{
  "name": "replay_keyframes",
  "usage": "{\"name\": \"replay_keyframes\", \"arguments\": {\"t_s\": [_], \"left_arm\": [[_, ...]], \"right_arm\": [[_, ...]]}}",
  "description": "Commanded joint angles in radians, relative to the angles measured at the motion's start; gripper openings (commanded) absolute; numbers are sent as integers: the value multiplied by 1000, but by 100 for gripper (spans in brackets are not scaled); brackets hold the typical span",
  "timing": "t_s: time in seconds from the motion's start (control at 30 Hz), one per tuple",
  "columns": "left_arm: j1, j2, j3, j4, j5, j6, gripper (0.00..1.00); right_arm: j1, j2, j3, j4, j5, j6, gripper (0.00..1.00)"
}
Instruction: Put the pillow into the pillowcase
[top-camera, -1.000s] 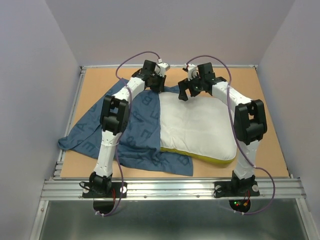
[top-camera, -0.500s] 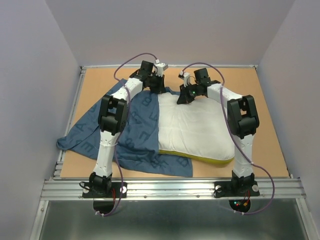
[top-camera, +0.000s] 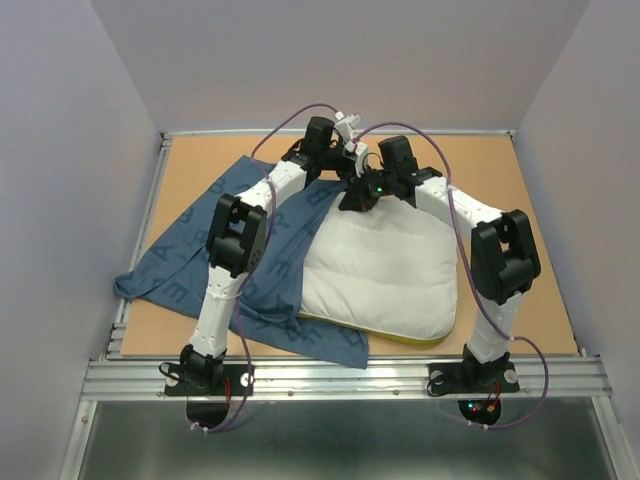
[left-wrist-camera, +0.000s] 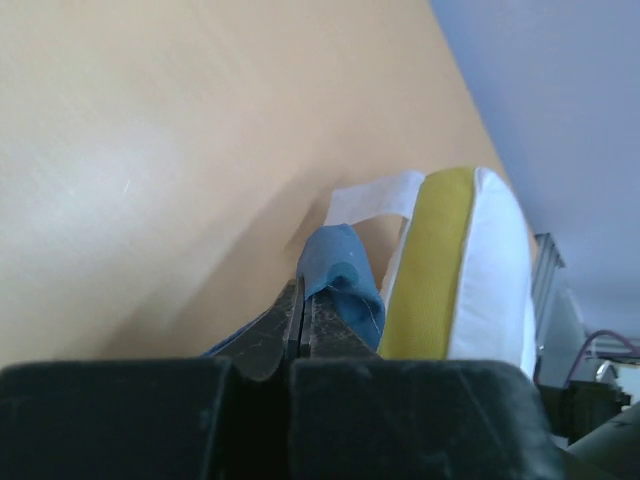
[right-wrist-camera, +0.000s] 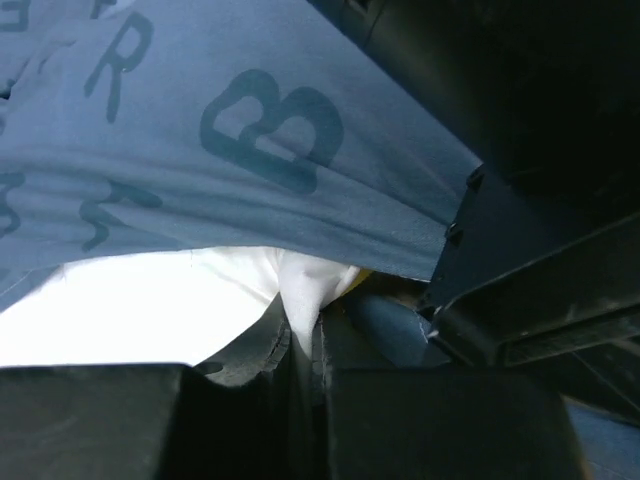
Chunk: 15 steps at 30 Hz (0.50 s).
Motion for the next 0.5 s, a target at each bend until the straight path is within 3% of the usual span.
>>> {"name": "replay_keyframes", "arguments": {"t_s": [0.0,0.07,0.1,0.2,0.27,0.33,0.37,0.4,0.47], "left_arm": [[-23,19,67,237,58,-156,0],[-9,51,103,221,52,-127,1],[0,60,122,208,38,-73,29],[52,70,192,100,-46,78,62],[89,30,202,23,-95,160,73],[152,-17,190,-29,-175,276,76],[173,-44,171,-72,-203,310,77],[192,-106,162,-98,-239,353,93],[242,-221,107,-181,-322,480,98]], "right_arm": [[20,-44,-54,101,-37,15,0],[19,-45,-69,101,-15,-5,0],[19,-42,-78,101,21,-7,1],[-12,-16,-75,106,107,-17,1],[-41,8,-63,113,160,4,3],[-74,47,-37,112,193,27,10],[-107,53,-12,112,194,56,24],[-116,53,-3,109,184,73,39],[-137,18,6,103,165,108,78]]}}
